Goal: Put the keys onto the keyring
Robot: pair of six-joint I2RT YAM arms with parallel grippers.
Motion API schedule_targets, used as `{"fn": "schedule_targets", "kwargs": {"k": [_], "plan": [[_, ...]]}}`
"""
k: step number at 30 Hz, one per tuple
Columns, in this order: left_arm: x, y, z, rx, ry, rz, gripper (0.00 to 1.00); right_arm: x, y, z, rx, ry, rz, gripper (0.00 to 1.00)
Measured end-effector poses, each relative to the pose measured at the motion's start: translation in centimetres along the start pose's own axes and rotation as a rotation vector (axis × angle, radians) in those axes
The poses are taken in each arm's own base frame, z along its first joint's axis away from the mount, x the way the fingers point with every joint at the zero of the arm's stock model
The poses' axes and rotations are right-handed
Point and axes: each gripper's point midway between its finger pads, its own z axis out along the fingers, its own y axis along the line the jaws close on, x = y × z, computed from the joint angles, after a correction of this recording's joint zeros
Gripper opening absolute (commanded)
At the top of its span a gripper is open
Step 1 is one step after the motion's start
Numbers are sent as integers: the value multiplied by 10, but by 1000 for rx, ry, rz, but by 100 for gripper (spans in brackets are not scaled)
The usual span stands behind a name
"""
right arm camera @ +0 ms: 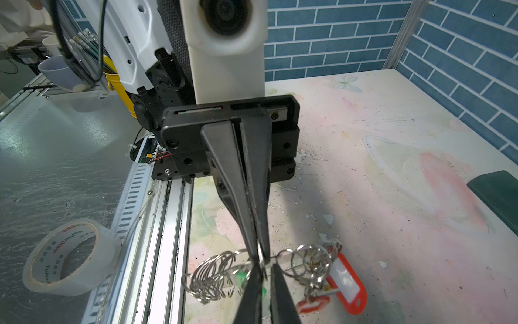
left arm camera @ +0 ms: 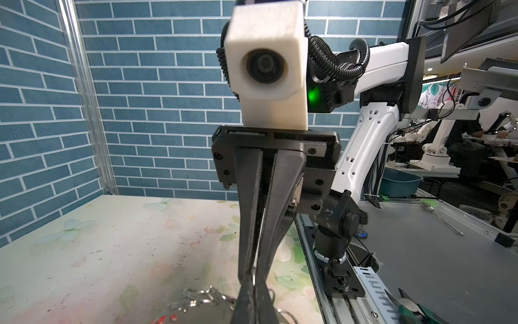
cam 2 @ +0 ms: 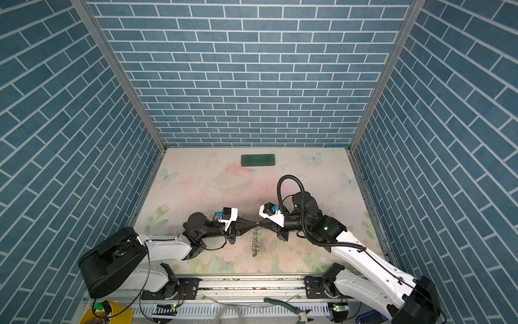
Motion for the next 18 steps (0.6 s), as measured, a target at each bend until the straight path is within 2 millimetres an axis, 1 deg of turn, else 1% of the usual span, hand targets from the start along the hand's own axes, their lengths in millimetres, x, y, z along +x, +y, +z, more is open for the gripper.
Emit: {"fn": "schedule_targets", "kwargs": {"k": [6, 10, 15, 18], "plan": [[0, 0, 0, 0, 0, 0, 0, 0, 0, 0, -1, 0, -1, 8], [0, 0, 0, 0, -1, 0, 0, 0, 0, 0, -1, 0, -2, 2], [0, 1, -1, -2, 0, 4, 11, 0, 0, -1, -4, 24, 9, 0], [3, 6, -3, -18, 17, 24, 15, 0, -2, 1, -12, 85, 27, 0]]}}
